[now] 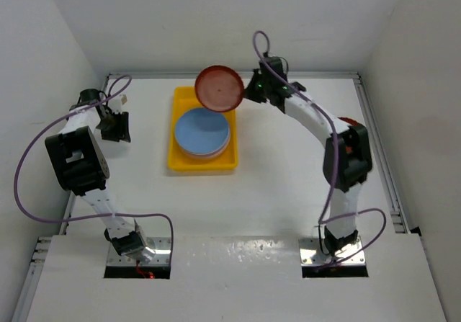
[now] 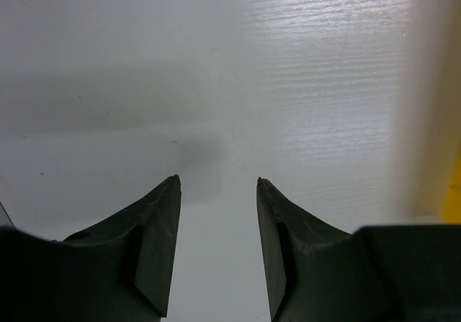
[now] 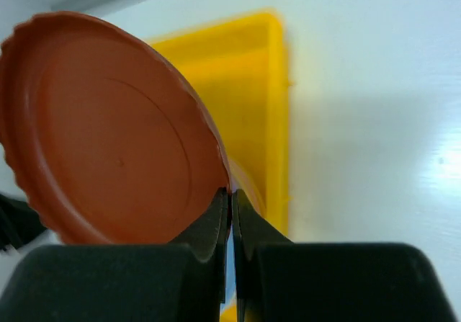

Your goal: Place the plates into the plastic bin on the countertop

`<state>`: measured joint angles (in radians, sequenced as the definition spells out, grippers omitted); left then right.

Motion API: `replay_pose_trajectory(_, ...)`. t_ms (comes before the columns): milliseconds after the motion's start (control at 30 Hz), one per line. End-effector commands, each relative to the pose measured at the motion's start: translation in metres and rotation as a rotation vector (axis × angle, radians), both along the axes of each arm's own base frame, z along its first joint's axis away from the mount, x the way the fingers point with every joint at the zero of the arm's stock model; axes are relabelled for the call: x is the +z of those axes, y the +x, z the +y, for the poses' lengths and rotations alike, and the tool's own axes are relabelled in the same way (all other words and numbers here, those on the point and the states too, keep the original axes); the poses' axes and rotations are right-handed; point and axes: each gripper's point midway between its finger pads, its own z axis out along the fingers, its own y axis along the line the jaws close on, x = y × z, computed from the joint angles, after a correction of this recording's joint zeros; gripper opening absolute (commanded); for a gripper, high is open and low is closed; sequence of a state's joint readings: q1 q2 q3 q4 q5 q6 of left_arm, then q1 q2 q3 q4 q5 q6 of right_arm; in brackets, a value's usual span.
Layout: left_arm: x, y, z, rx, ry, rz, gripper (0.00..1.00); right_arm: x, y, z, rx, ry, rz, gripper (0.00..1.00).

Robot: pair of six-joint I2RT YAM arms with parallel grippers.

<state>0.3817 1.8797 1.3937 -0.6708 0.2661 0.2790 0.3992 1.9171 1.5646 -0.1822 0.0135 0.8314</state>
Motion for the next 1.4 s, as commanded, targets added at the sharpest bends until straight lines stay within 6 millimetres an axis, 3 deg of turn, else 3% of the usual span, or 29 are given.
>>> replay_pose_trajectory(0,0.019,0.009,0.009,0.010,0.017,-0.061,0.49,-0.030,-0.029,0.049,0.304,-0.147,0.142,0.00)
replay_pose_trajectory(67,0.019,0.009,0.009,0.002,0.021,-0.062,0.49,-0.023,-0.019,0.070,0.361,-0.182,0.097,0.00)
replay_pose_trajectory(200,0.023,0.010,0.009,0.002,0.025,-0.072,0.49,-0.025,-0.025,0.091,0.416,-0.219,0.068,0.00)
replay_pose_trajectory(467,0.020,0.007,0.008,0.002,0.022,-0.064,0.49,-0.058,-0.043,0.101,0.480,-0.290,0.124,0.00)
replay_pose_trajectory(567,0.020,0.007,0.008,0.002,0.022,-0.064,0.49,-0.071,-0.044,0.096,0.471,-0.324,0.143,0.00)
replay_pose_trajectory(867,0.021,0.008,0.007,-0.002,0.014,-0.067,0.49,-0.067,-0.026,0.105,0.459,-0.336,0.085,0.00)
replay_pose_trajectory(933,0.018,0.005,0.006,-0.002,0.011,-0.058,0.49,-0.068,-0.026,0.109,0.464,-0.337,0.079,0.06)
replay_pose_trajectory(1033,0.018,0.005,0.006,-0.010,0.015,-0.059,0.49,-0.069,-0.030,0.108,0.476,-0.346,0.080,0.31)
replay_pose_trajectory(1133,0.018,0.005,0.006,-0.010,0.015,-0.059,0.49,-0.048,-0.029,0.107,0.479,-0.344,0.030,0.45)
replay_pose_trajectory(1200,0.018,0.005,0.006,-0.010,0.015,-0.059,0.49,-0.026,-0.025,0.106,0.479,-0.352,-0.027,0.48)
replay_pose_trajectory(1267,0.018,0.005,0.006,-0.010,0.015,-0.059,0.49,0.010,-0.019,0.099,0.438,-0.361,-0.101,0.54)
replay_pose_trajectory(1333,0.018,0.005,0.006,-0.010,0.015,-0.059,0.49,0.026,-0.012,0.084,0.366,-0.389,-0.135,0.59)
replay_pose_trajectory(1367,0.018,0.005,0.006,-0.010,0.015,-0.059,0.49,0.056,-0.013,0.077,0.326,-0.365,-0.196,0.66)
